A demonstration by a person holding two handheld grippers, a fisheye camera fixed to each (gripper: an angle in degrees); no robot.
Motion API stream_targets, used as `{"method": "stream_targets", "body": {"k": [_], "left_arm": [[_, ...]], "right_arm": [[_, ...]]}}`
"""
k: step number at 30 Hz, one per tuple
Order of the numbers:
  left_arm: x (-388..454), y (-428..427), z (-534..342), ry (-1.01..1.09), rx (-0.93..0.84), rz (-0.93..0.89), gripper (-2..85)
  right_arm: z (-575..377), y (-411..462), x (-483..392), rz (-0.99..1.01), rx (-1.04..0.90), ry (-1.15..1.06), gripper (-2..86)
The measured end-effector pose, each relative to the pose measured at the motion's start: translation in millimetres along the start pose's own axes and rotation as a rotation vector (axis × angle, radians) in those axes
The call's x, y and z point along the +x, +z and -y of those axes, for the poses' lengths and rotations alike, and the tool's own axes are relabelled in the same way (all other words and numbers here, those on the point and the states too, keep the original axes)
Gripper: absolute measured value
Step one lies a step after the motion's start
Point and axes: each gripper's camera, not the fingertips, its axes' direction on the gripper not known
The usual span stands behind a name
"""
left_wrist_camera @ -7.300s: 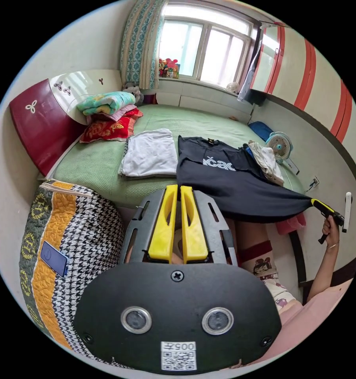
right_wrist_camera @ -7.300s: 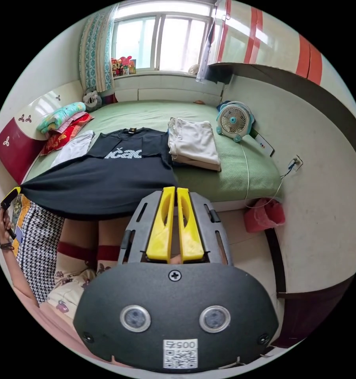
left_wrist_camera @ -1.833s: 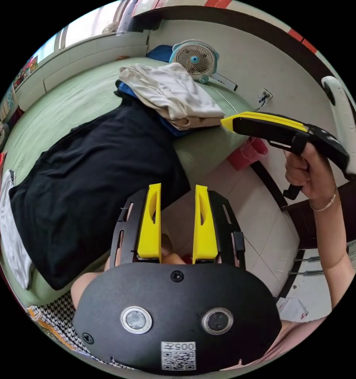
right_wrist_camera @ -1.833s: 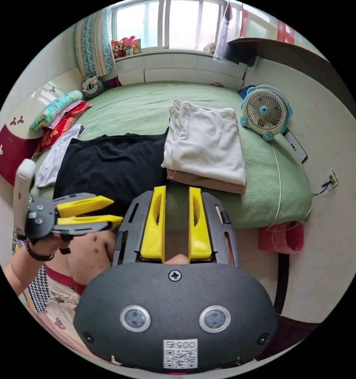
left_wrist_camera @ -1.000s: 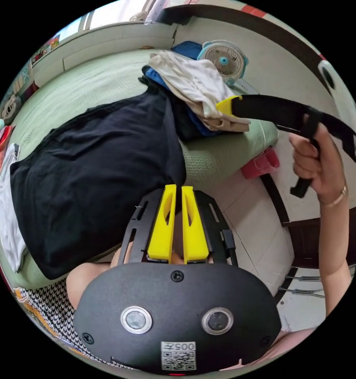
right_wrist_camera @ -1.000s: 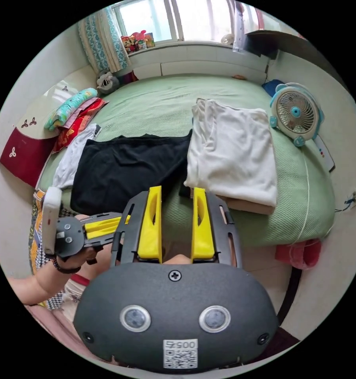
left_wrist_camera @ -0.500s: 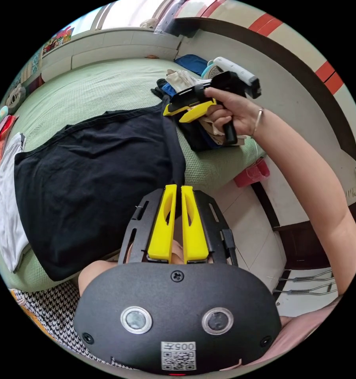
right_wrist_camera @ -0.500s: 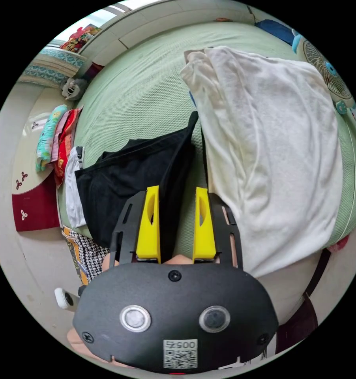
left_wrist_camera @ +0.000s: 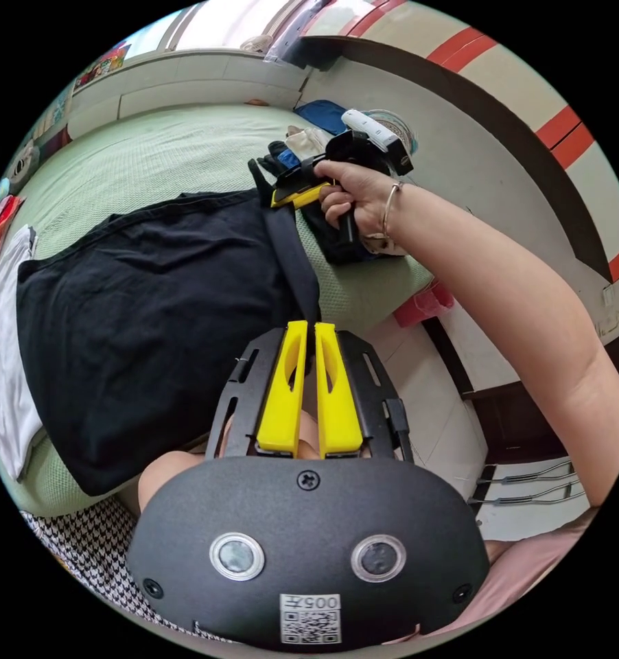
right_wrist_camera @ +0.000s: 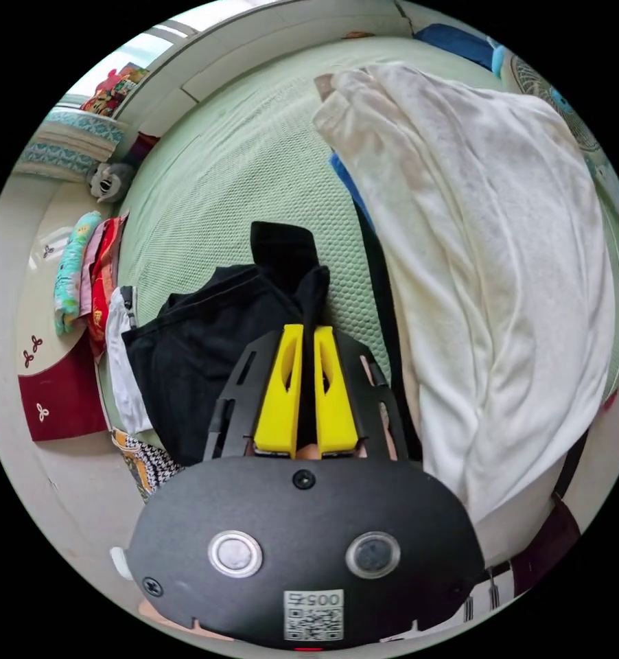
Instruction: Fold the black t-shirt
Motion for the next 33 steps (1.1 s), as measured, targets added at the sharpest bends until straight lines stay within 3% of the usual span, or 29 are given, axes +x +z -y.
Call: {"method": "stream_targets", "body": {"k": [6, 14, 20, 22, 26, 30, 33], "left_arm": [[-19.8, -45.1, -24.5, -0.016, 0.085, -0.002, 3.1], [-71.4, -123.9, -78.8, -0.134, 0.193, 0.084, 2.9], [-140.1, -150.2, -127.9, -0.347, 0.177, 0.235, 3.3], [-185.0, -129.5, -148.1, -0.502, 0.108, 0.339, 3.6], [-239.5, -103.0, -184.0, -0.682, 0.020, 0.292, 3.4], [-241.2, -122.0, -199.4, -0.640, 0.157, 0.241, 8.2], [-243.1, -119.1, -185.4, -0.563, 0.136, 0.221, 11.0]], "right_arm": [[-4.6, -33.8, -58.6, -0.044, 0.056, -0.108, 1.0], [-26.9, -39.8, -213.3, -0.082, 0.112, -0.336, 0.9], [-40.8, 22.8, -328.0, -0.054, 0.040, -0.469, 2.9], [-45.6, 42.8, -348.0, -0.054, 0.020, -0.489, 4.4], [-54.8, 59.9, -351.1, -0.061, 0.003, -0.549, 8.1], [-50.8, 53.7, -308.7, -0.093, 0.018, -0.559, 9.5], [-39.4, 48.1, -261.1, -0.136, 0.057, -0.473, 10.7]]}}
